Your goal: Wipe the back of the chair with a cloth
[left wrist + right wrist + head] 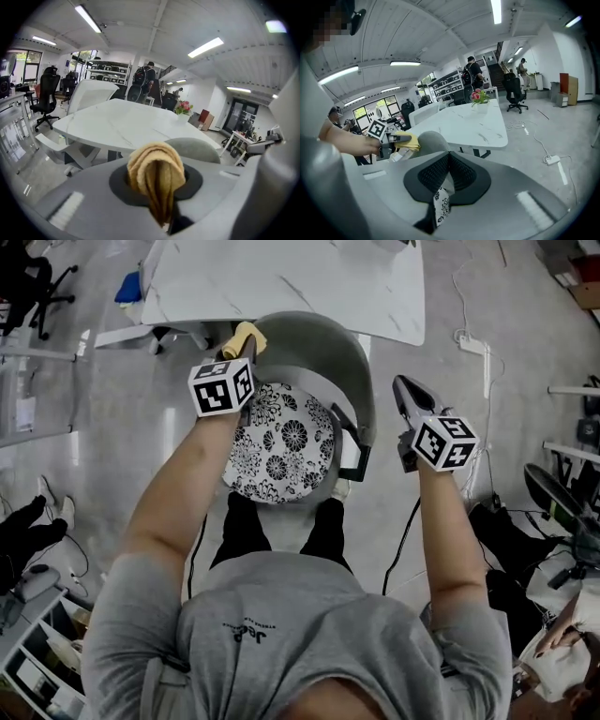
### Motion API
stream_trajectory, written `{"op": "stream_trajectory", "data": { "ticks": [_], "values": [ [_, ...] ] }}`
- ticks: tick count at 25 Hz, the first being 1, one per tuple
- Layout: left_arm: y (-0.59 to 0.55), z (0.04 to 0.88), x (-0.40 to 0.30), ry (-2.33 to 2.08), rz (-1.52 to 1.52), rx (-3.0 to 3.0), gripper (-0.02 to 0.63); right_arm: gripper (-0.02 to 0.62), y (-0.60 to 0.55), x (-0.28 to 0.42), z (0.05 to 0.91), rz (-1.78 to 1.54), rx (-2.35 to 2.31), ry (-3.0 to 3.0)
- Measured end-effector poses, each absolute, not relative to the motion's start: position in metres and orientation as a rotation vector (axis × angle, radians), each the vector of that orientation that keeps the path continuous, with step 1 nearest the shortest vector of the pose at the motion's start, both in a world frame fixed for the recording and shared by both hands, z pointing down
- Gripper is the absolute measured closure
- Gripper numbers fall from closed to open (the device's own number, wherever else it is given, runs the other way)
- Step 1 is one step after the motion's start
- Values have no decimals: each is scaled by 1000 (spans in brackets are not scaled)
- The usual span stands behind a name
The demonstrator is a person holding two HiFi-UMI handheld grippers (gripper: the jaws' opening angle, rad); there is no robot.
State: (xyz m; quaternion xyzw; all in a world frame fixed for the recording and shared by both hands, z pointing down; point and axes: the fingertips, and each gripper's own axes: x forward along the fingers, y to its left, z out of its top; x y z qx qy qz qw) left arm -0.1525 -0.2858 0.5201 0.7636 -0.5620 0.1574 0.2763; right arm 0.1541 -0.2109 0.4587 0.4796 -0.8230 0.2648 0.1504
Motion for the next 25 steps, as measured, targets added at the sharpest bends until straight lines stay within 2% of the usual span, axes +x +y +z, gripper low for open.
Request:
{"op": "stream_trajectory", "data": {
  "ticks": [12,18,25],
  "values": [
    [-318,519,-95,-1546,492,2092,492,592,-216,200,474,818,1444,-2369],
    [-320,504,-11,-1453,552,2282,494,592,-215,219,472,817,1472,-2374],
    [-309,502,37,-1329,511,2367,494,592,-211,237,471,823,1500,-2374]
  ]
}}
